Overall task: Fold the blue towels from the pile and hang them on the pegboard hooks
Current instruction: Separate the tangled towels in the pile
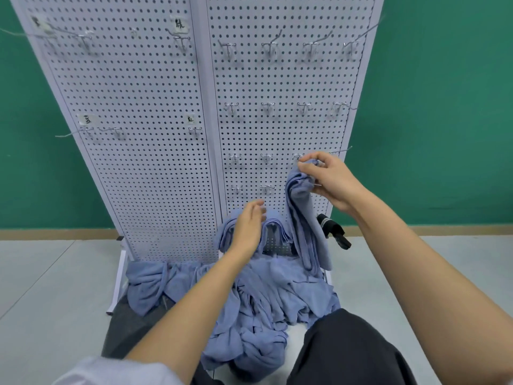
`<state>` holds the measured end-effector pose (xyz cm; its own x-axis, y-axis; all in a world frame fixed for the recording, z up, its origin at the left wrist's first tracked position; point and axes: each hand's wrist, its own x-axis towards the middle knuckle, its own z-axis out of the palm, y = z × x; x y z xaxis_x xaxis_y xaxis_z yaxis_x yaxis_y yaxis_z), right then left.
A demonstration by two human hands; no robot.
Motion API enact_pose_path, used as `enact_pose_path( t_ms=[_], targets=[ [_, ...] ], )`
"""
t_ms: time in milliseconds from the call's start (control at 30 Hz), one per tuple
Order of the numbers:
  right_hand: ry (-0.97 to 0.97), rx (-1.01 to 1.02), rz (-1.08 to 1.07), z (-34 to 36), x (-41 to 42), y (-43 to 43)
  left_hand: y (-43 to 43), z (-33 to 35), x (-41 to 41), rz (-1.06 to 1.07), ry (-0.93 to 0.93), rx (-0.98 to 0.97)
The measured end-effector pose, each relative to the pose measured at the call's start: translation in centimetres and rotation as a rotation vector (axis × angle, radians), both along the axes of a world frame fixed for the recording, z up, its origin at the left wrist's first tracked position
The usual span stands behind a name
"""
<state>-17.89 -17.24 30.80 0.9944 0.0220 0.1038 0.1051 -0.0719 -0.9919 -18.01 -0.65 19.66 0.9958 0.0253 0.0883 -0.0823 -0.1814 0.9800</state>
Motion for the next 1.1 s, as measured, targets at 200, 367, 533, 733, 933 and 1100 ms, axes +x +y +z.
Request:
enact_pose_path(
  t_ms=[200, 367, 533, 733, 933, 1100],
  targets=[
    [-0.042, 0.154, -0.032, 2.7, -0.3, -0.8, -5.6, 0.9, -1.0, -0.108, -0.140, 0.027],
    [-0.071, 0.320, -0.033, 4.1, -0.5, -2.8, -6.5, 0.0, 0.8, 0.124, -0.286, 0.251],
    [-0.047, 0.363, -0.154, 2.1, -0.5, -7.5, -5.0, 1.4, 1.2, 0.156, -0.379, 0.183],
    [0.162, -0.074, -0.366, -4.9, 0.0, -12.2, -4.4, 2.9, 2.5, 0.124, -0.392, 0.357],
    [0.014, -0.370, -0.126, -7.2, 0.1, -10.3, -8.6, 3.4, 3.0, 0.109, -0.295, 0.437],
    [-0.122, -0.596, -0.165, -9.8, 1.7, -9.8, -12.2, 2.6, 4.2, 0.085, -0.260, 0.372]
  ],
)
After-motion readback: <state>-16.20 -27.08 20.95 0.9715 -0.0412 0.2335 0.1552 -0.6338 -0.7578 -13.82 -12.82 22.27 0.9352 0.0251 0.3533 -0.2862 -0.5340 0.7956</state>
